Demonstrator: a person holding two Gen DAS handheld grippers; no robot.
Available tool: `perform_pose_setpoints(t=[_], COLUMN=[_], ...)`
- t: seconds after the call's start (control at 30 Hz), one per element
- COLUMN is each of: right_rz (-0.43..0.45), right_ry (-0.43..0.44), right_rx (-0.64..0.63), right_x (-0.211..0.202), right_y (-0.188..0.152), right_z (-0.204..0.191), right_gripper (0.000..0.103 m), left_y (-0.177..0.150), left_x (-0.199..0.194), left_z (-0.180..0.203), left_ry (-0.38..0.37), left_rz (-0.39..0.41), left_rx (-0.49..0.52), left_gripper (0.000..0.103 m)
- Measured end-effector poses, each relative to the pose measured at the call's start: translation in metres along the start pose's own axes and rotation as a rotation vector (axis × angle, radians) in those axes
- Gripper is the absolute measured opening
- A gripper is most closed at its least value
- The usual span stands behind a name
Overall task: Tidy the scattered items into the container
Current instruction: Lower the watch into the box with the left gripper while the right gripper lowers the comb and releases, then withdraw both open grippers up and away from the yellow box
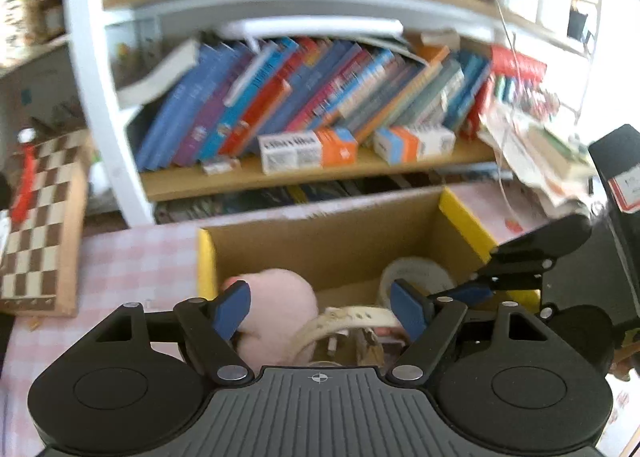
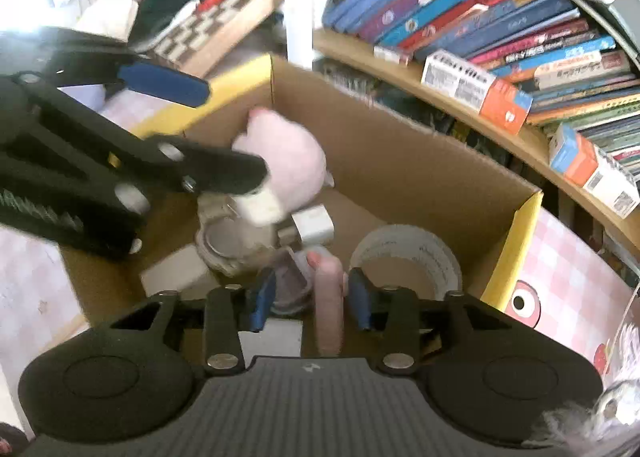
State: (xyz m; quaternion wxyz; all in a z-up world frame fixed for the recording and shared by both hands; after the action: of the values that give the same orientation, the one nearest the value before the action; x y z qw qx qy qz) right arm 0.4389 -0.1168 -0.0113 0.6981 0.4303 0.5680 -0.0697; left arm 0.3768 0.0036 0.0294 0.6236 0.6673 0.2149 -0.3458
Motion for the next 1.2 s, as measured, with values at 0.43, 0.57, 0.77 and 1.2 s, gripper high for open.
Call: perform_pose_setpoints(t=[0.43, 0.57, 0.77, 1.2], right_rz=[0.176, 0.219, 0.295, 0.356], right_ry=[-0.015, -0.043, -0.119, -0.266], right_rx=[0.060, 0.105, 0.183, 0.310], right_x=[-0.074, -0.097, -0.129, -0.161], right_y=[-0.014, -0.027, -0.061, -0.164], right_z=[-0.031, -0.047, -0.076, -0.178], right_gripper=[0.078, 0.083, 0.088, 0.096], left_y=[-0.034, -0.053, -0.094, -0.198], left_x=[-0.085, -0.109, -0.147, -0.209], left_z=[0.011, 0.010, 0.011, 0.034], left_ry=[0.013, 0.026, 0.113, 0.181], left_rz=[0.162, 0.187, 0.227, 0.226], left_rx=[-0.057, -0.096, -0.163, -0.155], left_gripper=[0.089, 0.092, 0.094, 0.098])
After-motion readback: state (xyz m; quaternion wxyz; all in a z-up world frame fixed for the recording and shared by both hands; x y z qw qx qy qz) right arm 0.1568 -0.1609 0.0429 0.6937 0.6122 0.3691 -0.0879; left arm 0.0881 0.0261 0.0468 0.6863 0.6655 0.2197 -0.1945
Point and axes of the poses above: each gripper's, at about its wrist camera, not at the fingertips, and x roughly the way its jaws point, z to its right, y to its top, the point moved 1 cm from there along x, roughly the way its jaws point, and after that the axes turned 7 degrees about -z, right-handed, at the moved point
